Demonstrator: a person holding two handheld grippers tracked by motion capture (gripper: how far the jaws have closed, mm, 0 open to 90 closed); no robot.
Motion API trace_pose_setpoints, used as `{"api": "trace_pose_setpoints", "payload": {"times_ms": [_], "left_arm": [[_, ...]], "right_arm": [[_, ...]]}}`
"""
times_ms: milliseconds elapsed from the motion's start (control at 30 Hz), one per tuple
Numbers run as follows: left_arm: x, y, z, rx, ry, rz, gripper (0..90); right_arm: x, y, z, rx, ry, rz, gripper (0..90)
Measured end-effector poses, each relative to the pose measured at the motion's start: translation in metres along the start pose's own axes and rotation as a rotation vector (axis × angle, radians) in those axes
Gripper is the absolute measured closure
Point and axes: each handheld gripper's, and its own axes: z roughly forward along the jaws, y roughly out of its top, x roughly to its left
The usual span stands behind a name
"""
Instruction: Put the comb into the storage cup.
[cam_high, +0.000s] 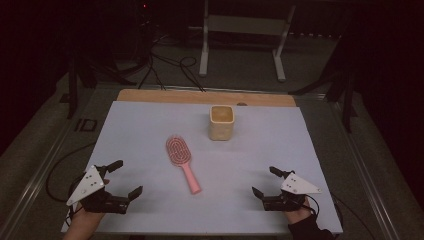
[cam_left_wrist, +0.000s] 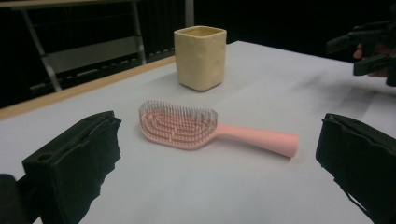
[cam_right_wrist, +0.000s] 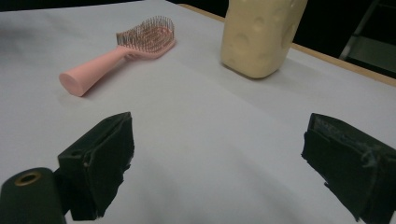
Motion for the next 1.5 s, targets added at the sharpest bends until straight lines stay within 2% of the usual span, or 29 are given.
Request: {"api": "trace_pose_setpoints", "payload": {"times_ms": [200, 400, 467, 533, 667, 733, 867, 933, 1033, 1100, 1200, 1400, 1500], "left_arm": [[0.002, 0.010, 0.007, 0.041, -0.009, 0.017, 0.0], [0.000, 0.019, 0.014, 0.059, -0.046, 0.017, 0.0], [0.000, 0.021, 0.016, 0.061, -0.058, 0.010, 0.0], [-0.001, 0.024, 0.018, 0.059, -0.070, 0.019, 0.0], [-0.003, 0.030, 0.023, 0.033, -0.089, 0.019, 0.0], [-0.004, 0.031, 0.025, 0.035, -0.094, 0.021, 0.0], [-0.010, 0.039, 0.037, 0.044, -0.126, 0.033, 0.0], [-0.013, 0.042, 0.042, 0.041, -0.116, 0.054, 0.0], [-0.015, 0.046, 0.051, 0.059, -0.165, 0.029, 0.0], [-0.018, 0.048, 0.058, 0.074, -0.173, 0.034, 0.0], [-0.027, 0.050, 0.068, 0.106, -0.167, 0.070, 0.0], [-0.038, 0.049, 0.090, 0.170, -0.244, 0.074, 0.0], [-0.043, 0.048, 0.100, 0.190, -0.258, 0.089, 0.0]], "right_arm": [[0.000, 0.000, 0.001, -0.004, 0.004, 0.011, 8.7], [0.000, 0.000, 0.002, -0.007, 0.006, 0.002, 8.6], [0.000, 0.001, 0.002, -0.007, 0.006, 0.004, 8.6], [0.000, 0.001, 0.002, -0.009, 0.006, 0.000, 8.6], [0.000, 0.001, 0.002, -0.010, 0.010, 0.003, 8.6], [0.001, 0.001, 0.003, -0.008, 0.008, 0.000, 8.6], [0.001, 0.001, 0.003, -0.011, 0.012, -0.001, 8.6], [0.001, 0.001, 0.003, -0.012, 0.013, -0.001, 8.6], [0.001, 0.002, 0.003, -0.014, 0.015, 0.000, 8.7], [0.001, 0.002, 0.003, -0.014, 0.018, -0.007, 8.6], [0.001, 0.002, 0.003, -0.018, 0.020, 0.005, 8.6], [0.001, 0.002, 0.004, -0.018, 0.024, 0.001, 8.6], [0.002, 0.002, 0.004, -0.018, 0.028, -0.002, 8.7]]}}
